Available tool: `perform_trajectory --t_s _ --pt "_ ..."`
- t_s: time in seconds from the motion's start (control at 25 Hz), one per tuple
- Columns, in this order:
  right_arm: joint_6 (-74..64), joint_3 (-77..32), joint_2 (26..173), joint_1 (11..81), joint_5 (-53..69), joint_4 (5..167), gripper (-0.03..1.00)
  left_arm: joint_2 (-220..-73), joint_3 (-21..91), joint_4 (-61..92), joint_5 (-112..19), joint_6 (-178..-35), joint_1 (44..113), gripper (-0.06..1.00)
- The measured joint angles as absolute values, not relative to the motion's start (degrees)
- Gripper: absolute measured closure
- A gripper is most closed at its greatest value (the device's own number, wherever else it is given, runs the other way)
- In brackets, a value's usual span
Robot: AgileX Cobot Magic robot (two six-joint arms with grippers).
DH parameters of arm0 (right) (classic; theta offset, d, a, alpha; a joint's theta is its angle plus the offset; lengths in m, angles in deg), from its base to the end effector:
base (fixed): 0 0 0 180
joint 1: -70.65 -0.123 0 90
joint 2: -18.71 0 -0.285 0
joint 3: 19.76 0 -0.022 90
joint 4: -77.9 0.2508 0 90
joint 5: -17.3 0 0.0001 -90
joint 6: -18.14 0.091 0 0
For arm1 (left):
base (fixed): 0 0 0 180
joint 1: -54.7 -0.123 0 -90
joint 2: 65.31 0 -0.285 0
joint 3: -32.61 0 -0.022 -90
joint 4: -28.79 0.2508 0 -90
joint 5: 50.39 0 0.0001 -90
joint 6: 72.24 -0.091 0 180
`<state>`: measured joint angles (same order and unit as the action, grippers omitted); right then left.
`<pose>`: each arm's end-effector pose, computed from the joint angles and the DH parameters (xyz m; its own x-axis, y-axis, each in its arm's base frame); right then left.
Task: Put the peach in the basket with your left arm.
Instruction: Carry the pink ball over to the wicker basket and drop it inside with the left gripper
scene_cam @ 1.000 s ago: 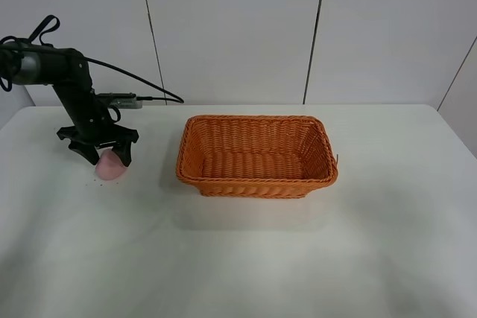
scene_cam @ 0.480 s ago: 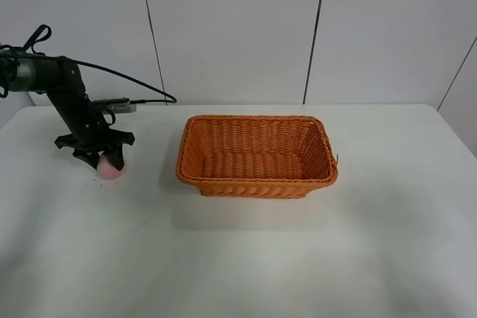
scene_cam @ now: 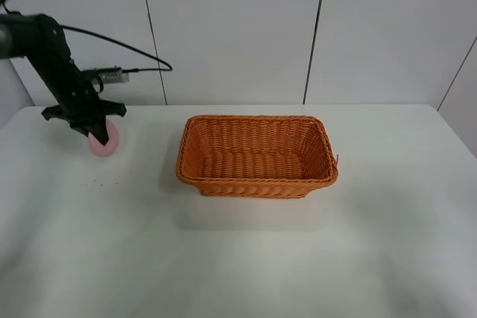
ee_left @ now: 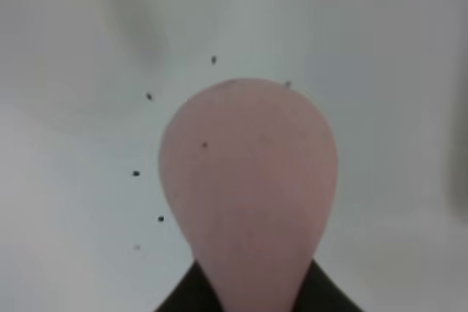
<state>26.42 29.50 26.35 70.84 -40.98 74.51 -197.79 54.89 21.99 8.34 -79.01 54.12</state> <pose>-0.0022 -0.0046 0.2776 -0.4165 0.1144 -0.9019 0.0966 0.9920 0.0812 0.4531 -0.0046 0.1784 -0.9786 0.0461 -0.2004 0.0649 0.9940 -0.0881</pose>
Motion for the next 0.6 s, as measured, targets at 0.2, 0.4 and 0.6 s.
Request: perform_trajectory --t_s 0.2,0.4,0.6 --pt "26.4 29.5 26.4 70.8 -41.0 74.5 0.27 -191.6 59.9 22.0 13.0 -77.9 54.1 0.79" --pt "26.4 29.5 26.4 70.8 -41.0 74.5 0.27 -190.9 63.1 23.1 16.6 -75.8 55.4 0.79" --pt "26.4 29.5 26.4 70.8 -41.0 74.5 0.27 -190.9 68.0 23.8 16.7 -74.9 62.1 0.79"
